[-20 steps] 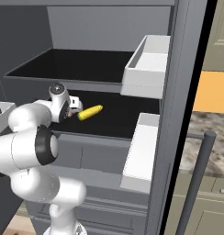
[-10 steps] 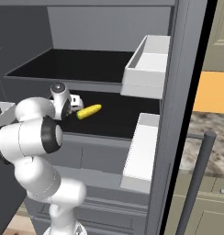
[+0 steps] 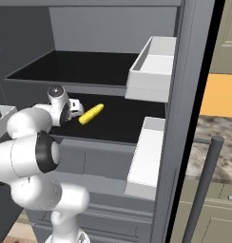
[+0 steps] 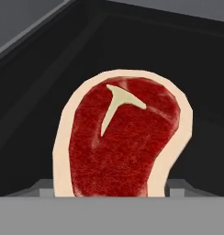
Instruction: Place one corn and one steak in each tupperware on the nearby counter, to pack two identical lunches.
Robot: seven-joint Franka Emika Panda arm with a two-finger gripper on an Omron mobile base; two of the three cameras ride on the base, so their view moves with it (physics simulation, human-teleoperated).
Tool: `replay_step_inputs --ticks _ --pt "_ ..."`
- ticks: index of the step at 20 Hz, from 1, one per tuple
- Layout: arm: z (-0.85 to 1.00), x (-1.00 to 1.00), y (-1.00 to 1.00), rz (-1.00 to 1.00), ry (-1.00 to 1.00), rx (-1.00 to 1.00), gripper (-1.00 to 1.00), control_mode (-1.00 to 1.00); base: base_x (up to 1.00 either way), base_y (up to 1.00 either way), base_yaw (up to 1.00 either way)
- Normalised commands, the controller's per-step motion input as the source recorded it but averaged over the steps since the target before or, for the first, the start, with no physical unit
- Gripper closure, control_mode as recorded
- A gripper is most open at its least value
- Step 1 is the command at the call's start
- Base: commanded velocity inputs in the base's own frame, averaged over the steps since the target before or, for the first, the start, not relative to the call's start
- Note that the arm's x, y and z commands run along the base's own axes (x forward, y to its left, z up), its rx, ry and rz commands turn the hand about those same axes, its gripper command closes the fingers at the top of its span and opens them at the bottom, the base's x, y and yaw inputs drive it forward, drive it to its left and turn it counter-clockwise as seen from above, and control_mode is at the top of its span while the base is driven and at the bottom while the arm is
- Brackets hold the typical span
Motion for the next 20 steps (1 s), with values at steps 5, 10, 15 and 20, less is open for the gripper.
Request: replay_step_inputs --ticks 5,10,15,20 --pt "-0.11 -0.85 -0.45 0.01 0.0 0.0 1.0 -1.0 0.0 0.0 0.0" --pt "0.03 -0.65 -0.49 0.02 0.0 0.0 1.0 -1.0 0.0 0.0 0.0" --pt "0.14 -0.68 -0.26 0.07 0.0 0.0 1.0 -1.0 0.0 0.0 0.0" --pt "0.31 -1.0 -0.84 0.01 0.0 0.0 1.0 -1.0 0.0 0.0 0.0"
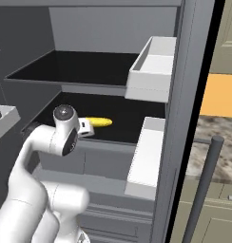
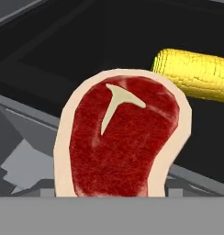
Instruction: Place one corn and one steak in each tupperware on the nearby counter, to pack two identical lunches.
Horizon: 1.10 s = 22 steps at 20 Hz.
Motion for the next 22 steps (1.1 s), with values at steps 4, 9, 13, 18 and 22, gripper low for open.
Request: replay_step_inputs --ticks 4,9,13,18,22 --pt "0.42 -1.0 -0.83 0.0 0.0 0.01 1.0 -1.0 0.0 0.0 0.0" --pt "0.45 -1.0 -0.65 0.01 0.0 0.0 1.0 -1.0 0.0 0.0 0.0" --pt "0.19 -0.88 -0.14 0.0 0.01 -0.01 1.0 -1.0 0.0 0.0 0.0" --pt "0.0 0.0 0.0 0.0 0.0 0.0 1.0 1.0 -1.0 0.0 0.0" --pt "0.0 0.0 0.0 0.0 0.0 0.0 1.0 1.0 -1.0 0.17 0.0"
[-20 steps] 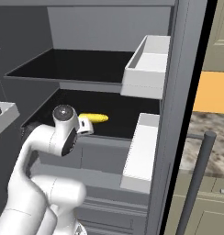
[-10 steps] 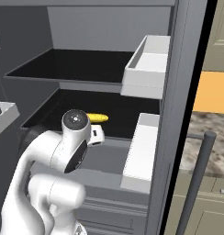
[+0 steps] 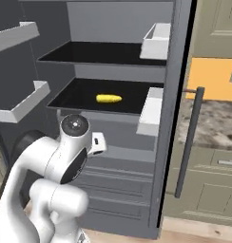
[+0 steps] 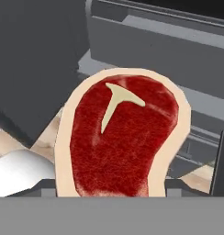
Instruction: Place one corn and one steak in each tupperware on the nearby counter, to pack two identical lunches.
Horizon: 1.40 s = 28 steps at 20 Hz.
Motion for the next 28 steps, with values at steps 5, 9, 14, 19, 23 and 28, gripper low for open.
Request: replay_step_inputs --ticks 5,9,14,19,23,28 --pt "0.0 0.0 0.0 0.0 0.0 0.0 1.0 1.0 -1.0 0.79 0.0" --pt "0.0 0.0 0.0 0.0 0.0 0.0 1.0 1.0 -0.92 1.0 0.0" --pt "0.0 0.0 0.0 0.0 0.0 0.0 1.0 1.0 -0.45 1.0 0.0" --pt "0.0 0.0 0.0 0.0 0.0 0.0 1.0 1.0 0.16 1.0 0.0" --pt "0.0 0.0 0.0 0.0 0.0 0.0 1.0 1.0 0.65 1.0 0.0" --pt "0.0 0.0 0.0 0.0 0.0 0.0 1.0 1.0 1.0 0.99 -0.03"
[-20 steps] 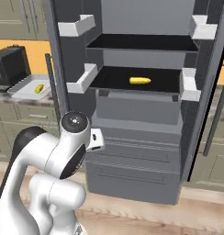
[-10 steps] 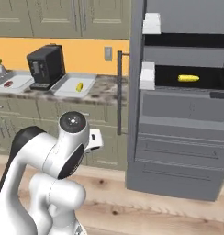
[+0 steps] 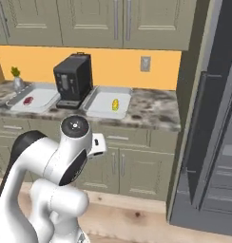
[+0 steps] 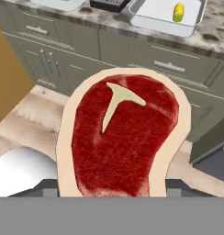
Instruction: Place one corn and one steak in each tupperware on the nearby counter, to pack two identical lunches.
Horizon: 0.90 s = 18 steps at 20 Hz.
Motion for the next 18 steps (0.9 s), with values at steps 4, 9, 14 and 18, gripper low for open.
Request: replay_step_inputs --ticks 4,9,14,18 --pt "0.0 0.0 0.0 0.0 0.0 0.0 1.0 1.0 1.0 0.45 -0.05" --pt "0.0 0.0 0.0 0.0 0.0 0.0 1.0 1.0 1.0 0.03 -0.03" --pt "0.0 0.0 0.0 0.0 0.0 0.0 1.0 1.0 0.81 0.27 -0.02" --pt "-0.25 0.2 0.28 0.0 0.0 -0.04 1.0 -1.0 0.16 0.21 0.0"
